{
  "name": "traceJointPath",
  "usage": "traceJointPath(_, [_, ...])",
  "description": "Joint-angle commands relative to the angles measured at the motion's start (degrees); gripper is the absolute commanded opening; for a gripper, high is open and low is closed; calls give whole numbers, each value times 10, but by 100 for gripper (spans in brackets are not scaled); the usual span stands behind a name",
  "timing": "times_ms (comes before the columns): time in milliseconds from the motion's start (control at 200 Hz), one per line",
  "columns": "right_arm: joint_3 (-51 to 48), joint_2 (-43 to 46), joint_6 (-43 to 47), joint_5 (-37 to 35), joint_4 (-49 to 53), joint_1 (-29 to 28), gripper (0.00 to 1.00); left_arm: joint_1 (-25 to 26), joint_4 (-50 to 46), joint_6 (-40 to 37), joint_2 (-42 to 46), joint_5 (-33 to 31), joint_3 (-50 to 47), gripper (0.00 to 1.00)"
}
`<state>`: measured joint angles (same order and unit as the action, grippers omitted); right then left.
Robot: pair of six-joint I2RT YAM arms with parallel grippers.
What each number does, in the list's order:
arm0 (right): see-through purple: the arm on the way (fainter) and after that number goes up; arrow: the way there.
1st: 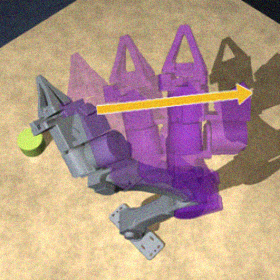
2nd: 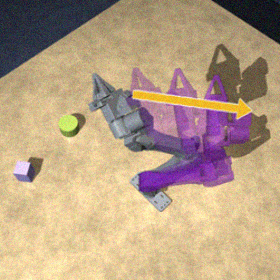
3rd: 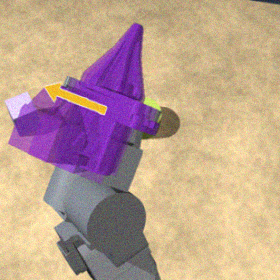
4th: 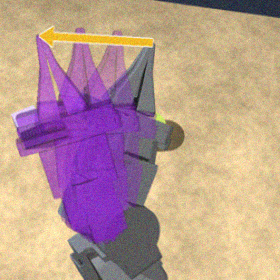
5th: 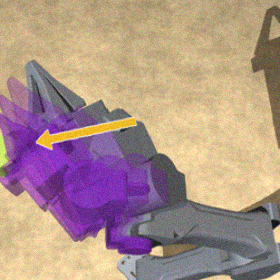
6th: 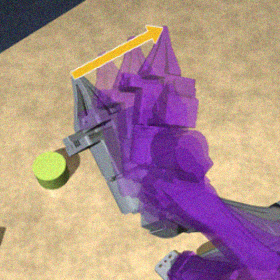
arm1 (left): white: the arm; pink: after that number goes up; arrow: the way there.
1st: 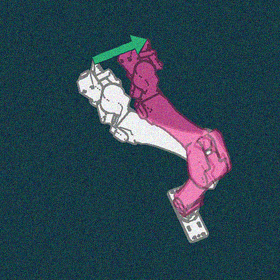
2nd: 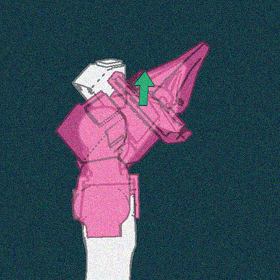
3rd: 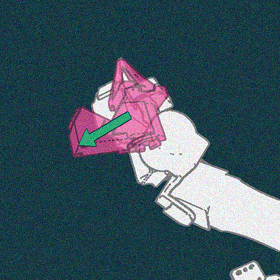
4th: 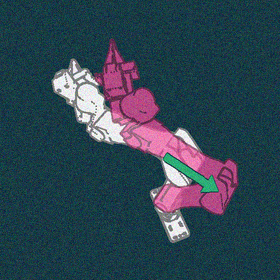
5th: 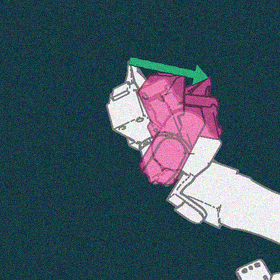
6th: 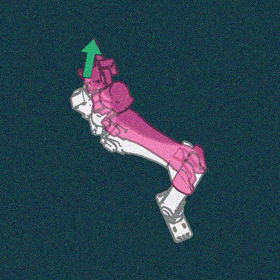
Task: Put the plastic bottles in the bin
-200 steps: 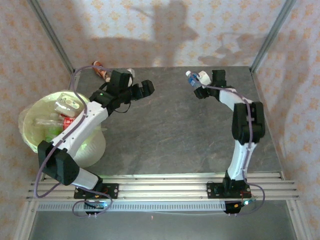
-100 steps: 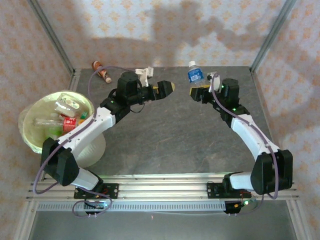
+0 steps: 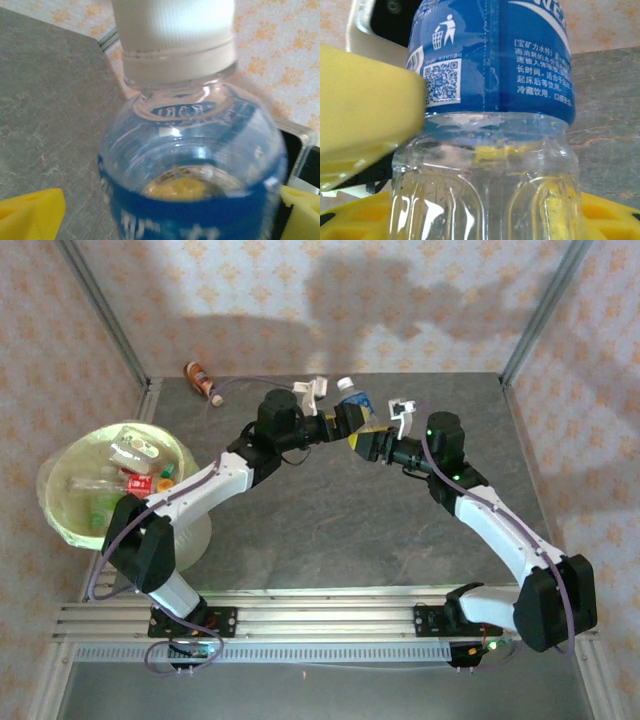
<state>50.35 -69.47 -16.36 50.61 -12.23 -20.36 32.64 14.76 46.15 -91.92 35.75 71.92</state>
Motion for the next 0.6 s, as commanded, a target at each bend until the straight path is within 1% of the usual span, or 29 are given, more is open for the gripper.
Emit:
traceJointPath(0, [-4, 5, -6, 34, -49, -14, 51, 8, 44, 8, 3, -6, -1, 100])
traceJointPath(55, [-7, 5, -2, 42, -50, -15, 51, 9, 43, 7, 6, -20, -6, 97])
traceJointPath(145, [-10, 6, -3, 54, -51, -15, 52, 8, 45, 10, 9, -43, -14, 96])
traceJointPath(205, [-9, 6, -5, 60, -49, -15, 52, 8, 64, 18, 11, -49, -24, 94])
traceJointPath(280, [-9, 6, -4, 62, -43, -15, 52, 8, 101, 29, 13, -49, -36, 87])
traceJointPath(345, [-8, 5, -5, 62, -42, -15, 54, 8, 101, 31, 15, -50, -37, 78])
traceJointPath(520, [-1, -2, -3, 63, -22, -15, 62, 8, 83, 29, 22, -71, -43, 72])
traceJointPath(595, [5, -5, 1, 62, -7, -15, 70, 8, 82, 26, 28, -83, -48, 67])
